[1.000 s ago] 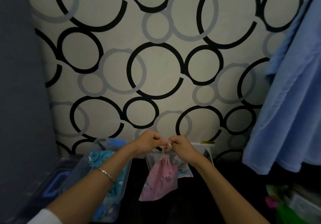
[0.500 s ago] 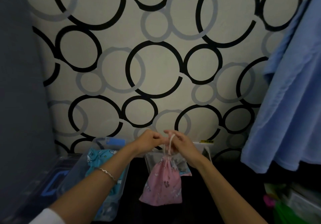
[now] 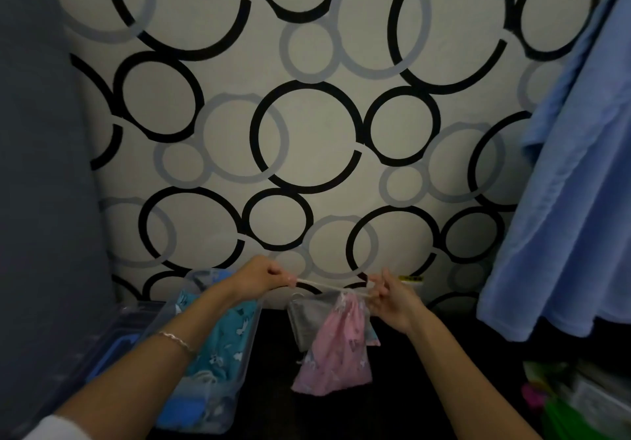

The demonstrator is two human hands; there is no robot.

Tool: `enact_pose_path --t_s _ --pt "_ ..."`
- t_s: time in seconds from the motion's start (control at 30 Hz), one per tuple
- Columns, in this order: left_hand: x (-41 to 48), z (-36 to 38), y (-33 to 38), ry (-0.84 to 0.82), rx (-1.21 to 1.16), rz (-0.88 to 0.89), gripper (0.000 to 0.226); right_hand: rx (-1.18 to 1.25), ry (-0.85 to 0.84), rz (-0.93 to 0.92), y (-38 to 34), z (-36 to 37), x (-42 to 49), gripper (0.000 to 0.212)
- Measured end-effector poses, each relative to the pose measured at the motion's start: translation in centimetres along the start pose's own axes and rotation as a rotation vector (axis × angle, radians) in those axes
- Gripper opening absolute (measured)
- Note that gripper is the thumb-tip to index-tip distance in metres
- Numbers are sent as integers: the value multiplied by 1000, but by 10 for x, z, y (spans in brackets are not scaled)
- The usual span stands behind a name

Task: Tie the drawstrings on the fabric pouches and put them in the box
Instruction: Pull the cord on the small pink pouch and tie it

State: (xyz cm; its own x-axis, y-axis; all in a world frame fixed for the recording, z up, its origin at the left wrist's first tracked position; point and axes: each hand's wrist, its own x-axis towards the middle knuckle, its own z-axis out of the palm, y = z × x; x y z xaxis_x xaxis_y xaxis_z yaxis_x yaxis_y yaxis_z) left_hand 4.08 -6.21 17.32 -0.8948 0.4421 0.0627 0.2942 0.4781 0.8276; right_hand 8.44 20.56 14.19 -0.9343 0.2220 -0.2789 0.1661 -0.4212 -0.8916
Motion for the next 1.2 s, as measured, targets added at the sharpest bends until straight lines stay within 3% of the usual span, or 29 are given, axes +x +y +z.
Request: enact_pose_path --t_s 0.07,0.17,0.23,0.3,0.43,0.57,0.67,0.77,0.93,1.03,1.1,1.2 --pt "-4 0 -5 -35 9 -1 25 -352 -48 9 0 4 -8 42" --pt "-3 11 9 -84 -10 32 23 -951 -112 -187 0 22 -14 34" --pt "2 18 23 -70 -76 49 24 -1174 -212 -228 2 35 -13 31" --pt "10 25 34 -40 -210 50 21 -1149 -285 -196 3 47 -16 18" --pt "24 37 42 70 -448 -64 25 -1047 -356 -276 7 52 -20 32" --pt "25 51 30 -53 -553 -102 42 -917 -337 -319 6 45 -23 38" --pt "22 63 17 -144 -447 -176 65 -772 -328 -305 7 41 -20 36" --pt "22 74 13 -81 -301 -174 79 -709 -313 -311 8 38 -16 29" --pt "17 73 11 -66 -361 -92 58 -625 -277 -294 11 36 -14 30" --pt "15 70 12 15 -334 -24 35 -609 -207 -317 12 33 -9 28" --pt "16 65 11 55 -281 7 22 -621 -181 -324 11 30 -7 29" --pt "20 55 4 -25 -81 68 17 -613 -179 -326 11 25 -7 28"
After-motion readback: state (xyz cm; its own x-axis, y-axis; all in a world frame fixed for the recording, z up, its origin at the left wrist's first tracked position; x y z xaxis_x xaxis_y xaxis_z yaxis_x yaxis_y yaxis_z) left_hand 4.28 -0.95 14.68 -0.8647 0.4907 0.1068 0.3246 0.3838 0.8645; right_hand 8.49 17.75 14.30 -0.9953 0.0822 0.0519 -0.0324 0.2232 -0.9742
